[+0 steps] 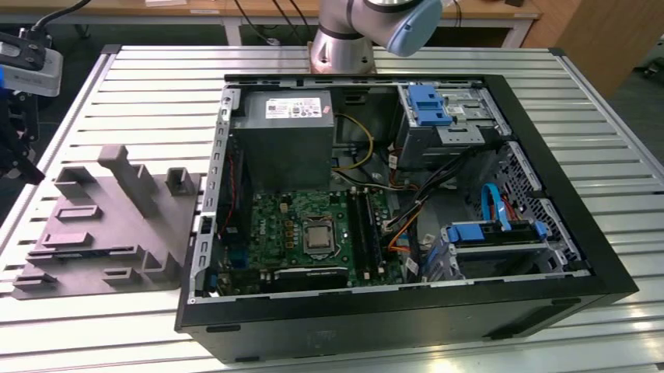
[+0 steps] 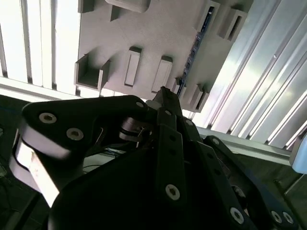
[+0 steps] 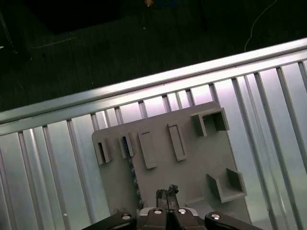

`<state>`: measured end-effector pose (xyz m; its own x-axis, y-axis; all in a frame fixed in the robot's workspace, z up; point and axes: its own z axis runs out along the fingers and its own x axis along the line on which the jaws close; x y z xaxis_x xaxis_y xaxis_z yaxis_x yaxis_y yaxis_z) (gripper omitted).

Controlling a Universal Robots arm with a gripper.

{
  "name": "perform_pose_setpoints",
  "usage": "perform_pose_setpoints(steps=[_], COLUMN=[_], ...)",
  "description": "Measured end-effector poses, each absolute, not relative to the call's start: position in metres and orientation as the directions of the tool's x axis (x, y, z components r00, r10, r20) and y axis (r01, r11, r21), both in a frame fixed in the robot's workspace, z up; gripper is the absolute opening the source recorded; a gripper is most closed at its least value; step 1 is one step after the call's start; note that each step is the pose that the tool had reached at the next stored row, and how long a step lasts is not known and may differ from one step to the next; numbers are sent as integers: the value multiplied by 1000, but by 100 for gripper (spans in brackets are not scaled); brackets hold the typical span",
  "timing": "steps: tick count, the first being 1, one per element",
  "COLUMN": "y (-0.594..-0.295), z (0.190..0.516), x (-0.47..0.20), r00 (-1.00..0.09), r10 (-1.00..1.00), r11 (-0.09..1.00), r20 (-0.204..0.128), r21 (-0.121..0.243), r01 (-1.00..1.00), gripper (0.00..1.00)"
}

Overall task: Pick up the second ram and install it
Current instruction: 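Pick up the second ram and move it above second insertion slot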

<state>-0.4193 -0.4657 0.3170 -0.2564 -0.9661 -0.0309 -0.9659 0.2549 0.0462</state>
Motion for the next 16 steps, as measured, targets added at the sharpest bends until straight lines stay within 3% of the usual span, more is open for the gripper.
perform_pose_setpoints(steps=[16], y=[-479], z=[301], x=[-419], r00=[-177], r10=[-984], r11=[176], r20=[-31], r21=[46], r01=[-983], gripper=[10])
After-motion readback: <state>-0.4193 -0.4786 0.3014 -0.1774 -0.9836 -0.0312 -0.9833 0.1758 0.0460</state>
